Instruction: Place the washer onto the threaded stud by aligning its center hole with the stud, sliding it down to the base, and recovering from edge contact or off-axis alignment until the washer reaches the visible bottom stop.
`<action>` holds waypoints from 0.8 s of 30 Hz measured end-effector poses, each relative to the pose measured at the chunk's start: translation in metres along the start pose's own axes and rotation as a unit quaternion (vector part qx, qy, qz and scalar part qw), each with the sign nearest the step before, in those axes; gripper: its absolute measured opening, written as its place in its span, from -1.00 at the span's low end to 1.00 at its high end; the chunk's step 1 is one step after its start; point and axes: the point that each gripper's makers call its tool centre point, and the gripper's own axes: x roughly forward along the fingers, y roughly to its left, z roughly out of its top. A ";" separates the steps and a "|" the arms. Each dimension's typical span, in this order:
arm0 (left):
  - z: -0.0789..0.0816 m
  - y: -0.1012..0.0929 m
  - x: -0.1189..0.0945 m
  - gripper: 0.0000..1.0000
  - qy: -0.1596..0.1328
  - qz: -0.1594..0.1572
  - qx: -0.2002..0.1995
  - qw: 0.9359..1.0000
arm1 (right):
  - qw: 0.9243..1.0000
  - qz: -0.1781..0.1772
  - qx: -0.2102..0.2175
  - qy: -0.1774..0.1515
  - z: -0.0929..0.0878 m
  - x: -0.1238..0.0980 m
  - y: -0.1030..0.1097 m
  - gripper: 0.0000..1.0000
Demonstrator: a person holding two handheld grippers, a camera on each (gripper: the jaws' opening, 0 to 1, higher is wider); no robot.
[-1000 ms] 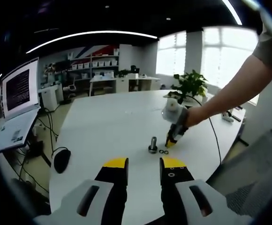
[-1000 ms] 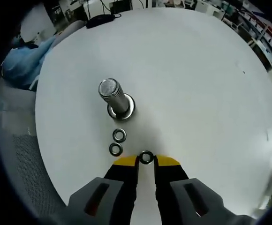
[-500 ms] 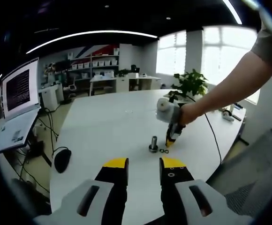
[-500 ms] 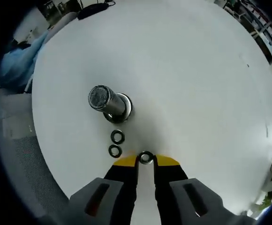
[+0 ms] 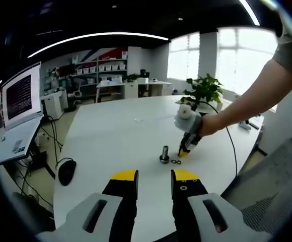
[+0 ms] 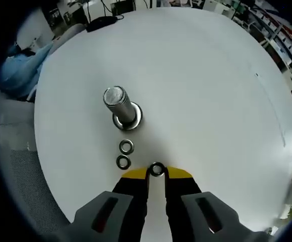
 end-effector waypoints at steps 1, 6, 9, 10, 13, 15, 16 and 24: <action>0.000 0.000 0.000 -0.52 0.000 0.001 0.000 1.000 | 1.000 -0.001 -0.001 -0.003 0.000 0.000 0.000 -0.73; -0.002 0.000 0.001 -0.52 0.004 0.000 0.002 1.000 | 1.000 -0.003 -0.001 -0.005 -0.004 -0.001 0.000 -0.73; -0.001 -0.001 0.001 -0.52 0.004 -0.002 0.002 1.000 | 1.000 -0.002 0.004 -0.012 -0.004 -0.006 0.001 -0.73; -0.002 -0.001 0.001 -0.52 0.004 -0.002 0.003 1.000 | 1.000 -0.002 0.007 -0.018 -0.003 -0.008 0.000 -0.73; -0.001 -0.001 0.001 -0.53 0.004 -0.003 0.002 1.000 | 0.999 -0.001 0.016 -0.029 -0.002 -0.015 -0.001 -0.73; -0.001 -0.002 0.001 -0.53 0.004 -0.003 0.002 1.000 | 0.999 -0.002 0.019 -0.032 -0.002 -0.019 0.000 -0.73; -0.001 -0.002 0.001 -0.53 0.004 -0.004 0.002 1.000 | 0.999 -0.005 0.015 -0.036 -0.001 -0.023 0.000 -0.73; -0.001 -0.004 0.002 -0.53 0.005 -0.008 0.002 1.000 | 0.996 -0.014 0.036 -0.082 0.005 -0.049 -0.005 -0.73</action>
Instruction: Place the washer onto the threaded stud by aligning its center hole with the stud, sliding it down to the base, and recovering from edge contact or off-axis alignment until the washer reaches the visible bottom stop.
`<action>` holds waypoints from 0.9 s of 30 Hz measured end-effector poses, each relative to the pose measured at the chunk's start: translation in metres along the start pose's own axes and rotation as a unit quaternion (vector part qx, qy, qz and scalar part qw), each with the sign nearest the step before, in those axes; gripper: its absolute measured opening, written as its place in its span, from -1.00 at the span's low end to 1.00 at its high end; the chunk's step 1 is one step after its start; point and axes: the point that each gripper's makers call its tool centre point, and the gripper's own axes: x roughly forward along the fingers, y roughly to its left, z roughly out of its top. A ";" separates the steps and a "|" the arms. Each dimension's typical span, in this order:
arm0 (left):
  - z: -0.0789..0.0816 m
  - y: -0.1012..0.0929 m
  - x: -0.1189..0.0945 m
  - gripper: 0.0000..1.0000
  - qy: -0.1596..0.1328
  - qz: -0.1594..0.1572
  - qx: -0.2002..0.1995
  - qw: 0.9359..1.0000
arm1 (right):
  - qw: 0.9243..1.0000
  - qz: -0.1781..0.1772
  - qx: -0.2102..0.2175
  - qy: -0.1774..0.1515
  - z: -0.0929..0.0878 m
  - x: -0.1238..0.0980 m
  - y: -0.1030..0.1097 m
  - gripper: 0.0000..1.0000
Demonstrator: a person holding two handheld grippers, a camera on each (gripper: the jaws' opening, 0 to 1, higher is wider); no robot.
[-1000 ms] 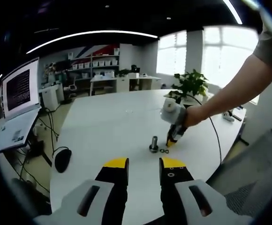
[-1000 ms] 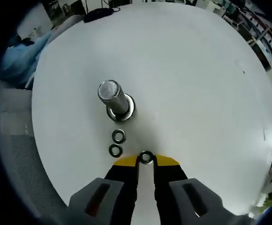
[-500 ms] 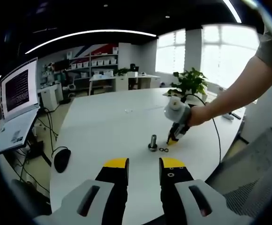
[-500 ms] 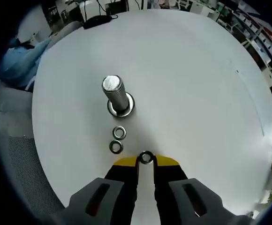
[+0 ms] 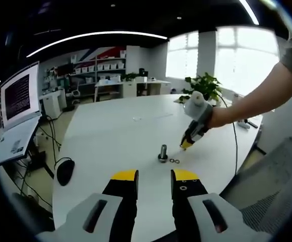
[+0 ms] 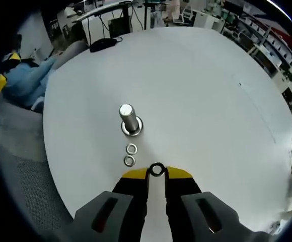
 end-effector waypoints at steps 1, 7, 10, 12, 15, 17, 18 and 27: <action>0.000 -0.001 0.000 -0.53 0.000 -0.001 0.001 1.000 | 1.000 -0.002 -0.001 -0.005 0.000 -0.003 -0.001 -0.73; 0.001 -0.002 0.000 -0.53 -0.001 -0.004 0.003 1.000 | 1.000 -0.019 -0.009 -0.017 -0.003 -0.019 -0.009 -0.73; 0.002 -0.003 0.000 -0.53 -0.002 -0.006 0.006 1.000 | 0.999 -0.033 -0.018 -0.035 0.003 -0.028 -0.016 -0.73; 0.001 -0.004 0.000 -0.53 -0.002 -0.007 0.007 1.000 | 0.999 -0.035 -0.016 -0.037 0.003 -0.034 -0.018 -0.73; 0.002 -0.005 0.000 -0.53 -0.003 -0.008 0.007 1.000 | 0.998 -0.042 -0.024 -0.029 0.000 -0.036 -0.022 -0.73; 0.002 -0.005 0.000 -0.53 -0.003 -0.009 0.009 1.000 | 0.998 -0.048 -0.028 -0.020 -0.005 -0.035 -0.026 -0.73; 0.002 -0.005 0.000 -0.53 -0.002 -0.009 0.009 1.000 | 0.998 -0.049 -0.026 -0.019 -0.007 -0.035 -0.028 -0.73; 0.002 -0.004 -0.001 -0.53 -0.004 -0.006 0.009 1.000 | 0.999 -0.049 -0.012 -0.007 -0.014 -0.028 -0.035 -0.73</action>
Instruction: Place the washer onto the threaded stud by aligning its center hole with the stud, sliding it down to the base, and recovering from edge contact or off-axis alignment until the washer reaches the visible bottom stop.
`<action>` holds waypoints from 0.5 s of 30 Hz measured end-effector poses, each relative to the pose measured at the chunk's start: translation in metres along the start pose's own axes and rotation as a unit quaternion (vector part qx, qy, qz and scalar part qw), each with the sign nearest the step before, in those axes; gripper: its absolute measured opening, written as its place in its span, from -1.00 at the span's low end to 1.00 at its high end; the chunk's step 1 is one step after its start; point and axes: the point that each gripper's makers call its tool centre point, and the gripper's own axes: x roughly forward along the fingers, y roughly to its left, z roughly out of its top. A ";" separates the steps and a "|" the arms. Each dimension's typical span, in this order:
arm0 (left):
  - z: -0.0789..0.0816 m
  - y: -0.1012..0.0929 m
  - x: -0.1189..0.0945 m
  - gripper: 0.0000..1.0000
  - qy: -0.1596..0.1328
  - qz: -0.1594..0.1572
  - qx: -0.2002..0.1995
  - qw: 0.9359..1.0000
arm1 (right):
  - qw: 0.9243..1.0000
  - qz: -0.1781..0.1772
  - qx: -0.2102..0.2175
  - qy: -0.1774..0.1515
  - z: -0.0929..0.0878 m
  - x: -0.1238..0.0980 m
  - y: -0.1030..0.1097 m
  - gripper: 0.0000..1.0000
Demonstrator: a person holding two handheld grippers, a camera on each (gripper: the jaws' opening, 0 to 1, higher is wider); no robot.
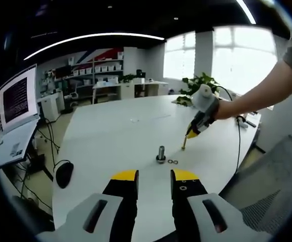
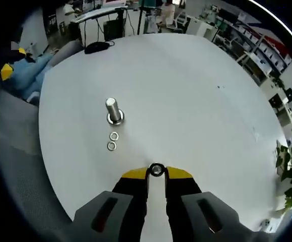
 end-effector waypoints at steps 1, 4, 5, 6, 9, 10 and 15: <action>0.000 0.000 0.000 -0.53 0.000 0.000 0.000 1.000 | 1.000 0.001 0.004 -0.001 0.001 0.001 -0.001 -0.73; 0.000 0.001 0.000 -0.53 0.001 0.001 0.000 1.000 | 1.000 0.003 0.001 0.001 0.002 0.003 0.000 -0.72; 0.000 0.001 0.000 -0.53 0.001 0.002 0.000 1.000 | 1.000 0.002 -0.002 0.001 0.002 0.003 0.000 -0.72; -0.001 0.001 0.000 -0.53 0.002 0.002 -0.001 1.000 | 1.000 0.002 -0.003 0.002 0.002 0.004 0.000 -0.72; -0.001 0.002 0.000 -0.53 0.002 0.003 -0.001 1.000 | 1.000 0.002 -0.002 0.009 0.000 0.007 -0.002 -0.72; -0.001 0.002 0.000 -0.53 0.002 0.003 -0.001 1.000 | 1.000 0.002 -0.002 0.010 -0.001 0.008 -0.002 -0.72; -0.002 0.001 0.001 -0.53 0.003 0.003 -0.002 1.000 | 1.000 0.003 -0.006 0.015 -0.002 0.007 -0.002 -0.72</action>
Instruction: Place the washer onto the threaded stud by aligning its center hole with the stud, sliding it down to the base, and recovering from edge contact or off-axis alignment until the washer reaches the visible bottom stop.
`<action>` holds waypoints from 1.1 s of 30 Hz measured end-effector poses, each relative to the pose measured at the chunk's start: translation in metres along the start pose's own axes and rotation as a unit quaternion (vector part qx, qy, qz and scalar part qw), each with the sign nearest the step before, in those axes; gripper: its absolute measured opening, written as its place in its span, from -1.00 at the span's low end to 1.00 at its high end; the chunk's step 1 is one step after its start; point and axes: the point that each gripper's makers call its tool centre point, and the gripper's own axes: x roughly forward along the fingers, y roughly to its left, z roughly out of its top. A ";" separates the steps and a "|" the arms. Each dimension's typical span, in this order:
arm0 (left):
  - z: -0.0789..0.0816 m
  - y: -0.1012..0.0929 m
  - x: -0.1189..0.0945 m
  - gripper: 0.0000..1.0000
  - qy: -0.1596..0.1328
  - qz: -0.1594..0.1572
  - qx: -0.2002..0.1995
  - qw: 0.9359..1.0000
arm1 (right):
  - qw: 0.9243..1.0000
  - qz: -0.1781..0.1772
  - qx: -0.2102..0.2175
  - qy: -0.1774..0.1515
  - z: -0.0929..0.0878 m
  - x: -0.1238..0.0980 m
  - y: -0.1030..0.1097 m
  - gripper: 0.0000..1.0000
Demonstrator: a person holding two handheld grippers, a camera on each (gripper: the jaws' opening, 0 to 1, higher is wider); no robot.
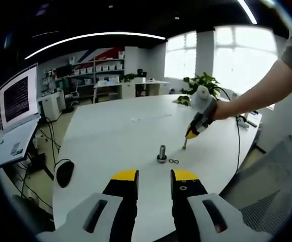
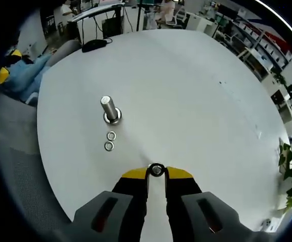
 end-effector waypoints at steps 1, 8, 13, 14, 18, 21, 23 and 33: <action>0.000 0.000 0.000 -0.53 0.000 0.000 0.001 1.000 | 1.000 0.001 0.000 0.003 -0.001 0.000 0.000 -0.72; 0.000 0.000 0.000 -0.53 0.001 -0.001 -0.001 1.000 | 1.000 0.004 0.002 0.004 -0.003 0.005 -0.003 -0.72; -0.001 0.000 0.000 -0.53 0.002 -0.001 0.000 1.000 | 1.000 0.005 -0.005 0.010 -0.003 0.008 -0.002 -0.72; -0.001 0.000 0.000 -0.53 0.004 -0.001 -0.001 1.000 | 1.000 0.006 -0.003 0.011 -0.003 0.008 -0.001 -0.72; -0.001 0.000 0.000 -0.53 0.003 -0.001 -0.001 1.000 | 1.000 0.005 -0.011 0.012 -0.004 0.010 -0.001 -0.71; -0.001 0.000 0.000 -0.53 0.004 0.000 -0.001 1.000 | 1.000 0.010 -0.008 0.011 -0.005 0.011 0.001 -0.71; -0.002 0.000 0.000 -0.53 0.005 0.000 -0.001 1.000 | 1.000 0.007 -0.011 0.012 -0.006 0.011 0.000 -0.69; -0.002 0.000 0.001 -0.53 0.005 -0.001 0.000 1.000 | 1.000 0.003 -0.009 0.008 -0.009 0.007 -0.002 -0.68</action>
